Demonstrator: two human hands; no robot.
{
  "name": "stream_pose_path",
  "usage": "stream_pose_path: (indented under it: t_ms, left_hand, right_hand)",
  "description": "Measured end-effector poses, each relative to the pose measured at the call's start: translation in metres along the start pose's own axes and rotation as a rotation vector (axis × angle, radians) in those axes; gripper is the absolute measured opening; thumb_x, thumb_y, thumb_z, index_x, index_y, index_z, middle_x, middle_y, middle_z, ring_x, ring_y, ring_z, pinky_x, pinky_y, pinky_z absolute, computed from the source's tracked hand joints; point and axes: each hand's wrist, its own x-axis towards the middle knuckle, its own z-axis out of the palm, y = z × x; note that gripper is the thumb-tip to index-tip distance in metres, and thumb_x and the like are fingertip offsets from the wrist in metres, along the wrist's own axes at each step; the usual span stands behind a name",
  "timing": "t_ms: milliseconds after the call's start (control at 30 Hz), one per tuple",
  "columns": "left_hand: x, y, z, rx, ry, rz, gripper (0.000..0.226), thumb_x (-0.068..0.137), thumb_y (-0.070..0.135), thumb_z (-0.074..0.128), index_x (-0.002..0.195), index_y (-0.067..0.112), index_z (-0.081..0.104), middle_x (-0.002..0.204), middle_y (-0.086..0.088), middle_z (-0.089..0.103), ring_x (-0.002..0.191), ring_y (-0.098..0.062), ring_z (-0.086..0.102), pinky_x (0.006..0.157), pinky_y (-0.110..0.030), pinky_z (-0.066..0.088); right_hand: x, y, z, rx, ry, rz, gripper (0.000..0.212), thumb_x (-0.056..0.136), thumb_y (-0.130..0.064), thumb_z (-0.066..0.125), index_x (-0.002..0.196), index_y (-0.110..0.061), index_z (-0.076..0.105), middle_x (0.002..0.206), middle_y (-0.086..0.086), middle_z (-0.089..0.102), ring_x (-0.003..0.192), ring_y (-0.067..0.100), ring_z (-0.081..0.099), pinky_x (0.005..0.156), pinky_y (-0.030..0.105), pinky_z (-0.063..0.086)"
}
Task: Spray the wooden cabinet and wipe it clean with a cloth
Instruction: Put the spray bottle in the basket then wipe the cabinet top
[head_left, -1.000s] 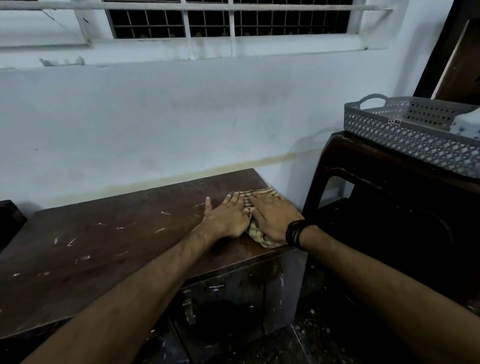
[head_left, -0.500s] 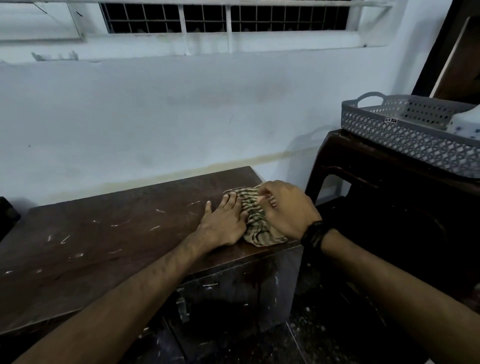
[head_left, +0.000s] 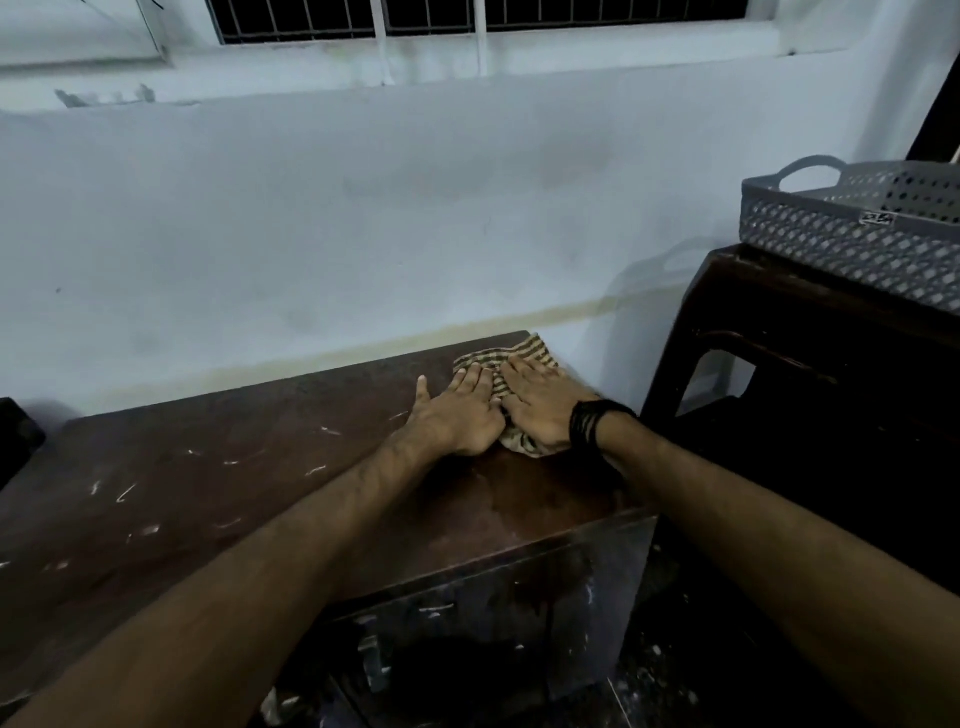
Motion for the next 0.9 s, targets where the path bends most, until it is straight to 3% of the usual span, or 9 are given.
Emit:
stream_pose_path:
  t_ms: [333, 733, 900]
  left_hand:
    - [0.058, -0.015, -0.019, -0.010, -0.024, -0.090, 0.060, 0.106, 0.037, 0.012, 0.160, 0.014, -0.004, 0.168, -0.001, -0.011, 0.155, -0.018, -0.008, 0.121, -0.062, -0.006]
    - [-0.026, 0.013, 0.006, 0.006, 0.013, 0.041, 0.062, 0.106, 0.042, 0.015, 0.160, 0.015, -0.003, 0.168, -0.001, -0.009, 0.155, -0.015, -0.005, 0.123, -0.054, -0.007]
    - [-0.078, 0.016, 0.016, -0.093, 0.002, 0.093, 0.065, 0.105, 0.050, 0.019, 0.160, 0.021, -0.001, 0.168, 0.006, -0.008, 0.155, -0.011, -0.004, 0.123, -0.055, -0.006]
  right_hand:
    - [0.066, 0.009, -0.014, 0.016, 0.001, 0.049, 0.060, 0.104, -0.041, 0.016, 0.157, -0.017, 0.003, 0.165, 0.001, -0.006, 0.152, 0.016, -0.004, 0.120, 0.036, -0.003]
    - [-0.029, 0.007, 0.007, 0.052, 0.030, 0.000, 0.060, 0.103, -0.042, 0.017, 0.157, -0.020, 0.001, 0.165, 0.000, -0.005, 0.151, 0.015, -0.002, 0.123, 0.040, 0.000]
    - [-0.085, -0.002, 0.005, 0.051, 0.055, -0.014, 0.060, 0.101, -0.039, 0.027, 0.156, -0.018, 0.013, 0.164, 0.002, 0.009, 0.150, 0.018, 0.011, 0.122, 0.040, 0.009]
